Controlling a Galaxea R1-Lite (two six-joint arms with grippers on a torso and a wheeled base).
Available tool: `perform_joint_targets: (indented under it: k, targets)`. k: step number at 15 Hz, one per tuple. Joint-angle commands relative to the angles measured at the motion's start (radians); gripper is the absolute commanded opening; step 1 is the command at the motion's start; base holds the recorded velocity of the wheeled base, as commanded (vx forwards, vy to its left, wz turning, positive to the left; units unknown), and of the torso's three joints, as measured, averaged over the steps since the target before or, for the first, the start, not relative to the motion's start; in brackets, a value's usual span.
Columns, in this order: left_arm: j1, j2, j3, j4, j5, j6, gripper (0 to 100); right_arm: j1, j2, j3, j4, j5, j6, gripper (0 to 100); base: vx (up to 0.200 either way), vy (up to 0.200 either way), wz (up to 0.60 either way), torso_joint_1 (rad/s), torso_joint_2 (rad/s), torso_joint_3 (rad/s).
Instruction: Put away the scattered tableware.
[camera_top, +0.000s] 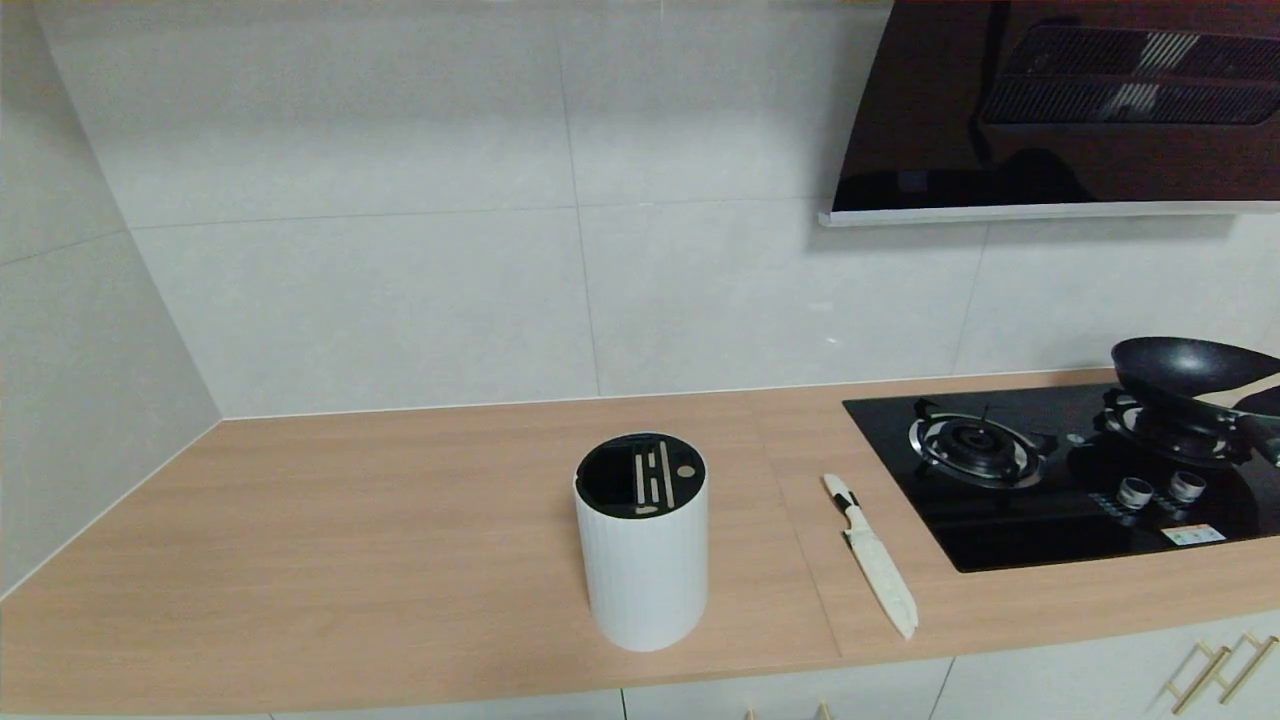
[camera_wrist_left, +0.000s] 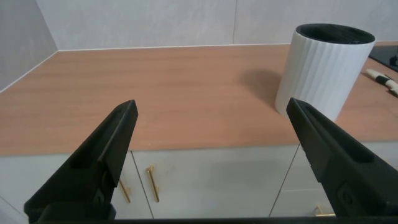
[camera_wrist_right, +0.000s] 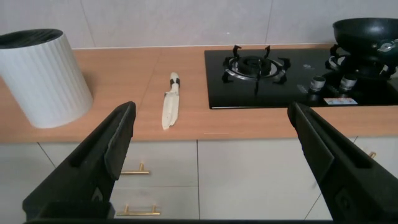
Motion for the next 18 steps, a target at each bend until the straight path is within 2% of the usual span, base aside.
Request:
perform_joint_targets:
  k: [1, 14, 15, 16, 17, 18]
  targets:
    - [0.0, 0.0, 0.0, 0.0, 0.001, 0.0, 100, -0.001, 0.001, 0.0, 0.0, 0.0, 0.0, 100, 0.0, 0.0, 0.0, 0.0, 0.0, 0.0]
    - [0.0, 0.0, 0.0, 0.0, 0.001, 0.0, 100, 0.001, 0.001, -0.006, -0.008, -0.003, -0.008, 100, 0.0, 0.0, 0.0, 0.0, 0.0, 0.0]
    - [0.0, 0.0, 0.0, 0.0, 0.001, 0.0, 100, 0.001, 0.001, -0.118, -0.032, 0.009, 0.066, 100, 0.0, 0.0, 0.0, 0.0, 0.0, 0.0]
    - [0.0, 0.0, 0.0, 0.0, 0.001, 0.0, 100, 0.001, 0.006, -0.144, -0.02, 0.019, 0.089, 100, 0.0, 0.0, 0.0, 0.0, 0.0, 0.0]
    - [0.0, 0.0, 0.0, 0.0, 0.001, 0.0, 100, 0.007, 0.047, -0.179, 0.06, 0.091, 0.08, 100, 0.0, 0.0, 0.0, 0.0, 0.0, 0.0]
    - [0.0, 0.0, 0.0, 0.0, 0.001, 0.0, 100, 0.009, 0.093, -0.192, 0.075, 0.123, 0.064, 100, 0.0, 0.0, 0.0, 0.0, 0.0, 0.0]
